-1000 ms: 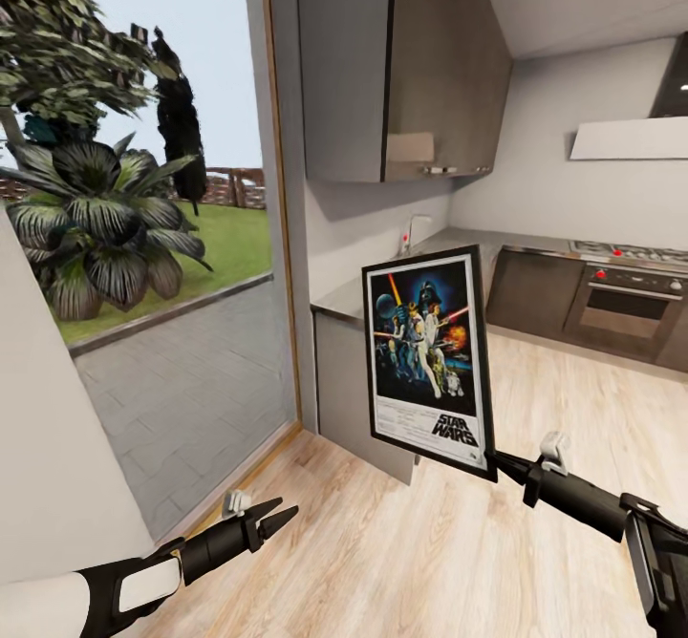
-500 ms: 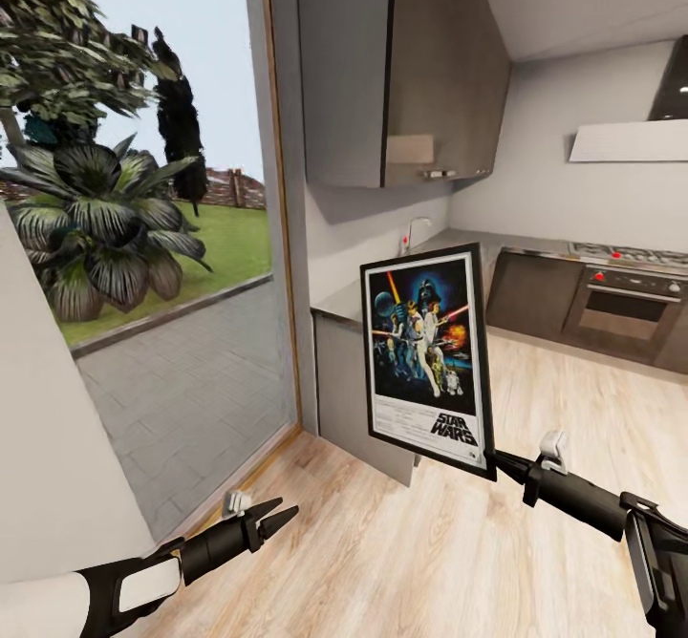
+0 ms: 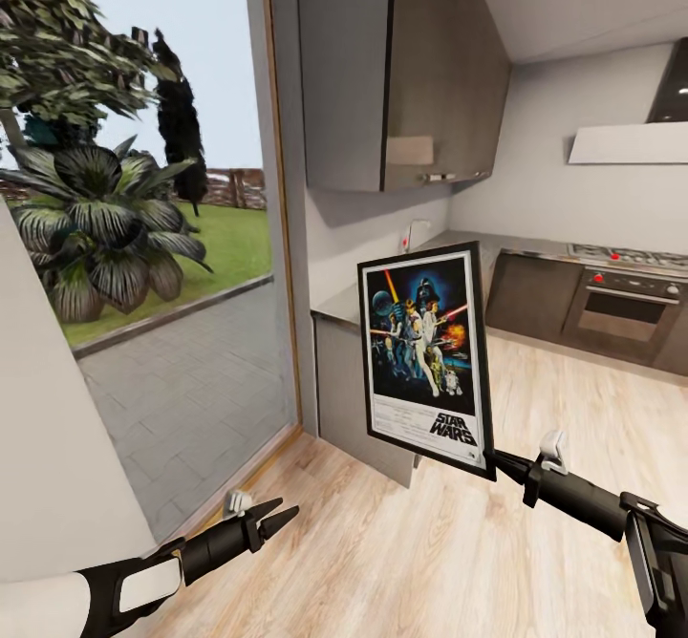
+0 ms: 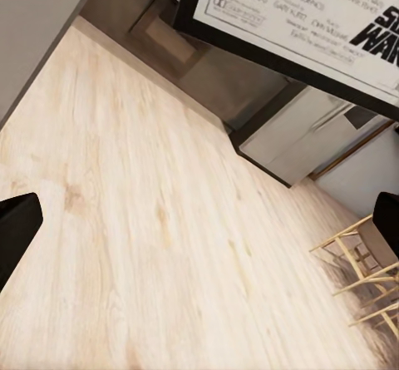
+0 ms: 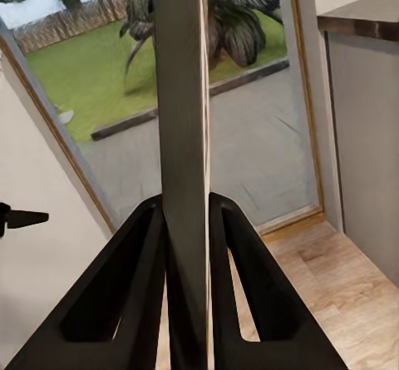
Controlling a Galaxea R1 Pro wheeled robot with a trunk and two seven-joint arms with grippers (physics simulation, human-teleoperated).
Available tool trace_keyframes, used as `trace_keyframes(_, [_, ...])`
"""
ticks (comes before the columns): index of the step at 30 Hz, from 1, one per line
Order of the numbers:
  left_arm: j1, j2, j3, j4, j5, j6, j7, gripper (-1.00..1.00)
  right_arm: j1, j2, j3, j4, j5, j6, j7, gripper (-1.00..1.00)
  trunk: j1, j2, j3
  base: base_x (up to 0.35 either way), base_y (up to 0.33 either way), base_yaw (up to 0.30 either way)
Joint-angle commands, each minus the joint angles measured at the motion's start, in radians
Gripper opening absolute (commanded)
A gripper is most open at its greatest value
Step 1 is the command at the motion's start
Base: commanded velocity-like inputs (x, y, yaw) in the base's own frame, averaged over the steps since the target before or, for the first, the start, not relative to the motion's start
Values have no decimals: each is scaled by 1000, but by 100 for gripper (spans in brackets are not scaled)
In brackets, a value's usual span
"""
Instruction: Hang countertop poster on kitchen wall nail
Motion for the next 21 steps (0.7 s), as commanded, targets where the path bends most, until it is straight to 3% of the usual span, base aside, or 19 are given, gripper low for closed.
trace_keyframes(1, [-2,0,-8,-2,10,-4,-2,100,-1,0,-2,-1,4,14,9,-100,-4,6,2,0,0,0])
trace_keyframes(21, [-2,0,-9,-2,10,-3,-1,100,-1,1,-2,-7,4,13,10,-100,-80,146,64,0,0,0])
